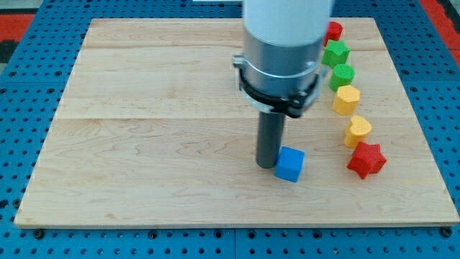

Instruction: Move the blue cube bottom of the red star

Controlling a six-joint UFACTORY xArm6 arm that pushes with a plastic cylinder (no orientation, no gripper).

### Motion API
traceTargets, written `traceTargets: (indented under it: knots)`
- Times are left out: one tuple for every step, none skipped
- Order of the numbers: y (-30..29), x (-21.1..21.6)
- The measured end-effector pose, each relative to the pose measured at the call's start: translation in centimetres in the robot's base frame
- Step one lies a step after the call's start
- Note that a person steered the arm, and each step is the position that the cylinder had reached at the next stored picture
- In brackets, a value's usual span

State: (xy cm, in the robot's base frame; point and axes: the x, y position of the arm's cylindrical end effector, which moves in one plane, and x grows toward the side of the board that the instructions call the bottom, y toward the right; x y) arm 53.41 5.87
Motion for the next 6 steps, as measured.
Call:
traceTargets:
  knots:
    - [1.0,1.3]
    - [-0.7,-0.6]
    - [3.9,0.5]
    - [5.0,2.0]
    - [5.3,3.7]
    - [6.5,4.8]
